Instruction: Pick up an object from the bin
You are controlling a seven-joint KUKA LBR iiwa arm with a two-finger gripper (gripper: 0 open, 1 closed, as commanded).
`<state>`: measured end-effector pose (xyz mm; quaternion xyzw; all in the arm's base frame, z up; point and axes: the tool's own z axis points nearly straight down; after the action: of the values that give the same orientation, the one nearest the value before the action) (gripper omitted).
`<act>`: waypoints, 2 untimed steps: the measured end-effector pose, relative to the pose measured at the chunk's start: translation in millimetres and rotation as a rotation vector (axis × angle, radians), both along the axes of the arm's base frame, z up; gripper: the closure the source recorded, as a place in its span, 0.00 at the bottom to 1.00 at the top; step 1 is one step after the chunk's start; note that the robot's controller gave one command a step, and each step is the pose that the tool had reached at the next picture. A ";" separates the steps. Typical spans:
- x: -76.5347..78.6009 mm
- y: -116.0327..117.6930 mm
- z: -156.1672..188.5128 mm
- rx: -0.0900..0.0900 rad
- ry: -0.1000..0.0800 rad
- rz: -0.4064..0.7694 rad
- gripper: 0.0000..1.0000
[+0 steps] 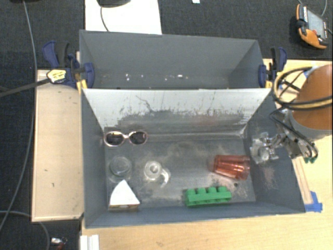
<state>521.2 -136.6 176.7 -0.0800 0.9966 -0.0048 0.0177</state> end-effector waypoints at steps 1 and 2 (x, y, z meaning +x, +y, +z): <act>0.0 0.0 0.0 0.000 0.000 0.000 1.00; -13.2 -15.5 -94.4 -0.014 -0.031 0.135 1.00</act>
Offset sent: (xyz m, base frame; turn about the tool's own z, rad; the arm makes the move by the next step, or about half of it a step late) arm -0.0235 -0.0137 -0.1067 -0.1428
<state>508.0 -152.0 82.3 -0.1469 0.9885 -0.0116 0.0331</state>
